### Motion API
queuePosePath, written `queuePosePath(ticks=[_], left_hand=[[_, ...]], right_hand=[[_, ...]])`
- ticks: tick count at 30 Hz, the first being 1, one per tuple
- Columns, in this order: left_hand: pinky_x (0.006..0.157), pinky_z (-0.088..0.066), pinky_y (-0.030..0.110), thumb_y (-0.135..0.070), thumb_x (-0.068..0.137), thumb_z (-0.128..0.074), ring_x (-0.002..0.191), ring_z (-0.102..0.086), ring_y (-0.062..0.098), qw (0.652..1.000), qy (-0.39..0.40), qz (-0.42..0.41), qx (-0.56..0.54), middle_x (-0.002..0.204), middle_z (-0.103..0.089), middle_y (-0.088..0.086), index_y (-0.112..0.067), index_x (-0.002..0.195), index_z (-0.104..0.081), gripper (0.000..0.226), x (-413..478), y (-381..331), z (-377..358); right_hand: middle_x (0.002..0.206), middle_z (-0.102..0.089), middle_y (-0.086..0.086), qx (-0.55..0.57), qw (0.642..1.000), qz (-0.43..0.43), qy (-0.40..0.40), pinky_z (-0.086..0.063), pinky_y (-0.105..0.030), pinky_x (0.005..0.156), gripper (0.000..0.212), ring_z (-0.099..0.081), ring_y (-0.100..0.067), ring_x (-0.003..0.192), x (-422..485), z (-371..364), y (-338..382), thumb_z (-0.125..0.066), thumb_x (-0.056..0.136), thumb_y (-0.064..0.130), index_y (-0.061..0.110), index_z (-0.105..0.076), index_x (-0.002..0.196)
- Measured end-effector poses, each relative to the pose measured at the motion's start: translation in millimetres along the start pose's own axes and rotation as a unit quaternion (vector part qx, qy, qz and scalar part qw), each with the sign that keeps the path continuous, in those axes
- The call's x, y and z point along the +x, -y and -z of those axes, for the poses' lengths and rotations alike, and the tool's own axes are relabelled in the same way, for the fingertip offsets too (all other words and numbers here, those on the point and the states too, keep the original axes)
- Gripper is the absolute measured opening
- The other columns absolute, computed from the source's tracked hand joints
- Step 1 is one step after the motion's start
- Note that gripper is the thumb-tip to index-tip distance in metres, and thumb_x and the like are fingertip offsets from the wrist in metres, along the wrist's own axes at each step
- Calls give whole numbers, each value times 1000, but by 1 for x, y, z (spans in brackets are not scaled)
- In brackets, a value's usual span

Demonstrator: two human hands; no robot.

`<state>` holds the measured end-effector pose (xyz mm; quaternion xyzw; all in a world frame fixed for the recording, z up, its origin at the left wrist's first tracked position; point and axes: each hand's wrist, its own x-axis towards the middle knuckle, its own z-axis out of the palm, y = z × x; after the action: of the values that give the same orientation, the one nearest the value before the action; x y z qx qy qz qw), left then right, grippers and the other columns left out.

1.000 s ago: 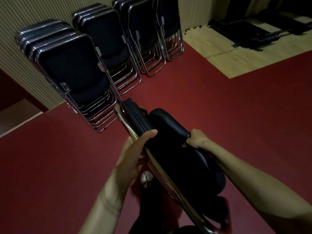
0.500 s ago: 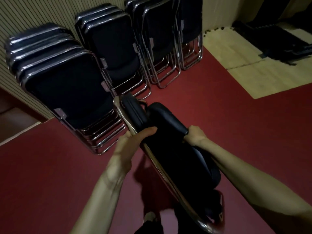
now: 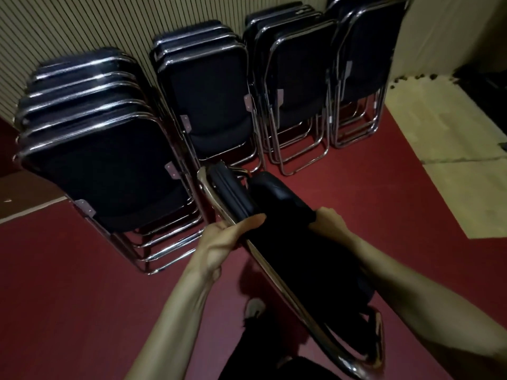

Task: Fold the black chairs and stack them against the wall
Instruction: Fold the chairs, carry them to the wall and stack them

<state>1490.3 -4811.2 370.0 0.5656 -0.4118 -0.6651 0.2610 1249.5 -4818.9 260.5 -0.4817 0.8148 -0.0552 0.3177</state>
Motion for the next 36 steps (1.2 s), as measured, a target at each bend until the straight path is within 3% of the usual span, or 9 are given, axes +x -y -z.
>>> queuePosePath(ticks=[4,8,12,15,18,22,28,31,36], left_hand=[[45,-41,7,-15,81,-72,44,-58,-3,999,7,3,-49,56,-67,-8,-10,78,-71,6,63,-27,-28],[42,-42,8,-5,85,-65,45,-61,-1,993,7,33,-113,59,-70,-5,-3,89,-70,7,128,-61,-46],[48,-44,8,-20,78,-74,50,-62,-4,992,-31,53,-113,68,-73,-7,-6,99,-74,25,183,-95,-43],[58,-42,16,-31,74,-77,45,-57,-7,987,-84,64,-118,62,-69,-14,-16,89,-73,21,214,-107,-37],[61,-44,17,-27,75,-75,56,-64,-2,981,-107,46,-152,76,-75,-5,-11,94,-74,24,227,-116,-38],[57,-53,17,-22,76,-76,79,-73,14,963,-151,58,-214,93,-76,7,-6,107,-71,35,251,-126,-47],[61,-54,18,-27,77,-75,83,-72,7,930,-232,70,-278,96,-76,1,-12,111,-70,37,307,-154,-59],[54,-52,15,-24,78,-75,74,-71,5,901,-279,68,-325,93,-76,3,-10,109,-71,34,342,-179,-58],[56,-53,16,-30,76,-77,79,-71,5,868,-330,65,-365,97,-76,1,-11,114,-69,43,398,-207,-45]], right_hand=[[112,-64,-21,-42,998,-25,29,-45,-34,74,32,-63,-36,102,79,35,5,-54,88,20,-2,-62,111],[110,-65,-18,-71,996,-25,56,-48,-33,74,30,-64,-32,100,153,63,20,-55,86,16,1,-63,111],[100,-66,-18,-84,993,30,71,-46,-33,72,28,-65,-33,98,215,86,44,-57,85,21,3,-65,105],[92,-63,-19,-90,989,81,90,-39,-29,68,25,-65,-30,94,252,99,74,-59,83,21,1,-66,97],[111,-64,-21,-132,977,123,111,-45,-33,78,28,-62,-33,104,287,109,108,-56,87,16,3,-63,111],[112,-64,-22,-168,963,170,128,-47,-34,81,29,-62,-33,104,344,111,144,-54,88,18,1,-62,109],[118,-62,-22,-221,928,248,171,-47,-36,86,33,-60,-34,109,435,115,207,-53,88,16,0,-61,116],[116,-64,-18,-270,894,308,181,-48,-33,80,35,-62,-32,105,481,116,246,-60,83,19,5,-63,115],[116,-63,-10,-327,849,342,237,-45,-25,68,46,-62,-27,102,536,113,310,-72,75,17,8,-61,119]])
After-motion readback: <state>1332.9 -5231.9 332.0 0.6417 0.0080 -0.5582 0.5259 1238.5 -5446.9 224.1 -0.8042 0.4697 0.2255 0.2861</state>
